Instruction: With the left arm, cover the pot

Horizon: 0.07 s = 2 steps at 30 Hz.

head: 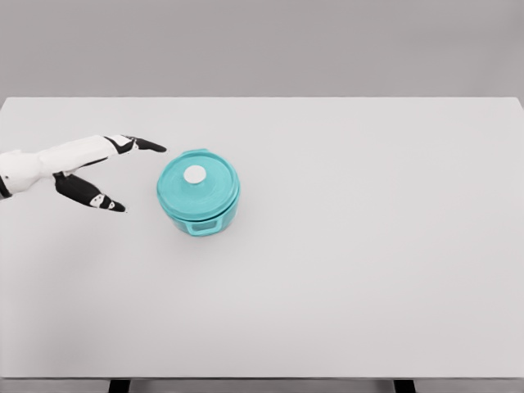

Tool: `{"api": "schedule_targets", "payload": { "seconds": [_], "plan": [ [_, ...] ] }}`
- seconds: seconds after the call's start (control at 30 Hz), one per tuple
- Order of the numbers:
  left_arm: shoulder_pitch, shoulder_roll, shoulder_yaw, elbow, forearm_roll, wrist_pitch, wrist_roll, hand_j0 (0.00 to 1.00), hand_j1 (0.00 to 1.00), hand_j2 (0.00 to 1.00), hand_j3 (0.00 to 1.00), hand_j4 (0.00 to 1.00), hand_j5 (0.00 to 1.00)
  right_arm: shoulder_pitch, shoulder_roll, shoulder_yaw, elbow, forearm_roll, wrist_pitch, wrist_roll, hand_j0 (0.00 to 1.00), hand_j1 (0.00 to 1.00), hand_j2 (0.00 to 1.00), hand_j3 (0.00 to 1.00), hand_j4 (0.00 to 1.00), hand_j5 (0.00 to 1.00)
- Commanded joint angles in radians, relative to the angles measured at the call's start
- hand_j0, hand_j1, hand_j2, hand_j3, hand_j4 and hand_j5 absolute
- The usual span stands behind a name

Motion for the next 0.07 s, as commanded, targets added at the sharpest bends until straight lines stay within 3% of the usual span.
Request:
{"api": "schedule_targets", "payload": {
  "seconds": [0.0,0.03],
  "plan": [
    [0.009,0.075,0.076,-0.031,0.018,0.001,0.001,1.00,1.00,1.00,1.00,1.00,1.00,0.000,0.000,0.000,-0.001,0.000,0.000,0.000,1.00,1.00,1.00,1.00,1.00,1.00],
    [0.036,0.076,0.099,-0.031,0.018,0.001,0.001,1.00,1.00,1.00,1.00,1.00,1.00,0.000,0.000,0.000,-0.001,0.000,0.000,0.000,1.00,1.00,1.00,1.00,1.00,1.00]
  ]
}}
